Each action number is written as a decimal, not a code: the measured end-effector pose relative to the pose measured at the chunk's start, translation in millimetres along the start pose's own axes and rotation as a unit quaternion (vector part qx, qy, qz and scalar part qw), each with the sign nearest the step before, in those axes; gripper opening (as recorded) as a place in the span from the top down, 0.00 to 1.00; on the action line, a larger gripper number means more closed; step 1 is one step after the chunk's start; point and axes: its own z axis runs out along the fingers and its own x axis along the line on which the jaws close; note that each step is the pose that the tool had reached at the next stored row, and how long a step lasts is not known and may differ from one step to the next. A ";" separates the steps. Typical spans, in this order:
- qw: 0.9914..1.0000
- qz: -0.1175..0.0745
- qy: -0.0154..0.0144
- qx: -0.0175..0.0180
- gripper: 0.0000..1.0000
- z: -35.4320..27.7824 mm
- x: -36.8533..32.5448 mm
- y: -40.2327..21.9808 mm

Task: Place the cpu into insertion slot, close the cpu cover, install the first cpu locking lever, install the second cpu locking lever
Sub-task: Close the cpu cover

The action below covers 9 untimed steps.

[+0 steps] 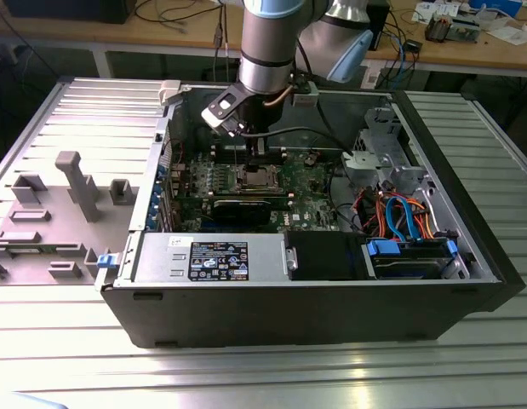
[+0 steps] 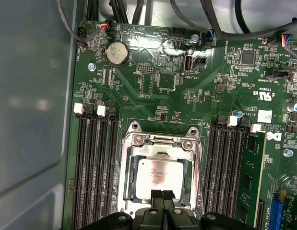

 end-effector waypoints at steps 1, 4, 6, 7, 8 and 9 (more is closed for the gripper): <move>1.000 0.000 0.000 0.000 0.89 0.6 -0.1 -0.3; 1.000 -0.003 0.000 0.000 0.89 3.8 -0.6 -1.1; 1.000 -0.005 0.000 0.000 0.89 5.0 -0.8 -1.2; 1.000 -0.008 0.000 0.000 0.89 5.9 -0.9 -1.4; 1.000 -0.011 -0.001 0.000 0.89 6.4 -0.9 -1.4; 1.000 -0.014 -0.001 0.000 0.89 7.5 -1.0 -1.4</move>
